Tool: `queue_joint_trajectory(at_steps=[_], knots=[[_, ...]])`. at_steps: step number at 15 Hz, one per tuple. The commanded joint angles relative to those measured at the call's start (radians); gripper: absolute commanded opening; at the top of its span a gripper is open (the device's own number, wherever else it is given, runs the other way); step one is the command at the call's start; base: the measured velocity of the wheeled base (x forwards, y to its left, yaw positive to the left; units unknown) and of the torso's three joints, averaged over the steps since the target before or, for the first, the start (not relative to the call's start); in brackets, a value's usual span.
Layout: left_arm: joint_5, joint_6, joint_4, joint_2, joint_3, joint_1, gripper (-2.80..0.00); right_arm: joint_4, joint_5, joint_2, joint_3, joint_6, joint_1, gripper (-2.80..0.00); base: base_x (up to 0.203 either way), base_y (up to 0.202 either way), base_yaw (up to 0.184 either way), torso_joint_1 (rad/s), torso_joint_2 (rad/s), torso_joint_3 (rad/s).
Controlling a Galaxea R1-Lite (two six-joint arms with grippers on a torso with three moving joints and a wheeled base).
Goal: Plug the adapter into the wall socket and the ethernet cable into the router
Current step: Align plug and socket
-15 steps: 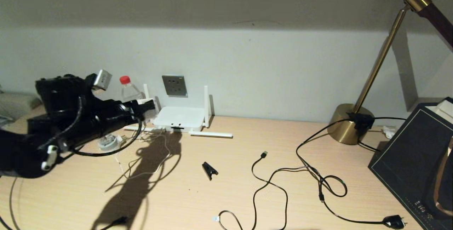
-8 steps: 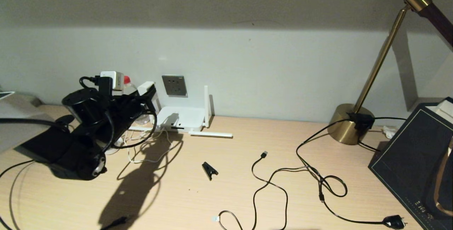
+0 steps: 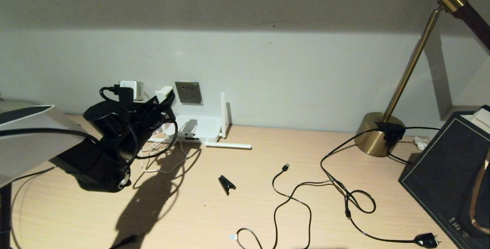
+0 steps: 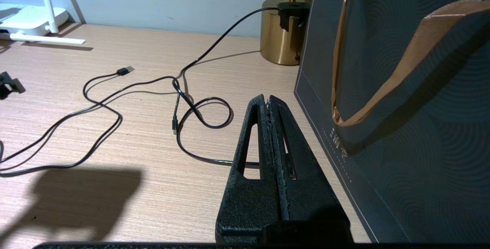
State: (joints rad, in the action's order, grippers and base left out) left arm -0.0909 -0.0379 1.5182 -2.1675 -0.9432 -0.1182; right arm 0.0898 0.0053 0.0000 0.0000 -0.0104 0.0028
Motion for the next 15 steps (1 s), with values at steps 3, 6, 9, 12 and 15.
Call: queue_joint_trajectory(at_steps=[3,6,9,12,15], knots=[[-0.003,0.001,0.012,-0.038,0.010,0.000,-2.80,0.001,0.001,0.002,0.035,0.000,0.000,-2.80,0.000,0.000,0.000,0.000,0.00,0.000],[-0.001,0.006,0.012,-0.065,0.002,0.000,-2.80,0.001,0.001,0.002,0.035,0.000,0.000,-2.80,0.000,0.000,0.000,0.000,0.00,0.000],[0.006,0.012,0.012,-0.116,-0.088,0.005,-2.80,0.001,0.001,0.002,0.035,0.000,0.000,-2.80,0.000,0.000,0.000,0.000,0.00,0.000],[0.017,0.012,0.012,-0.189,-0.171,0.006,-2.80,0.001,0.001,0.002,0.035,0.000,0.000,-2.80,0.000,0.000,0.000,0.000,0.00,0.000],[0.017,0.016,0.012,-0.250,-0.241,0.006,-2.80,0.001,0.001,0.002,0.035,0.000,0.000,-2.80,0.000,0.000,0.000,0.000,0.00,0.000]])
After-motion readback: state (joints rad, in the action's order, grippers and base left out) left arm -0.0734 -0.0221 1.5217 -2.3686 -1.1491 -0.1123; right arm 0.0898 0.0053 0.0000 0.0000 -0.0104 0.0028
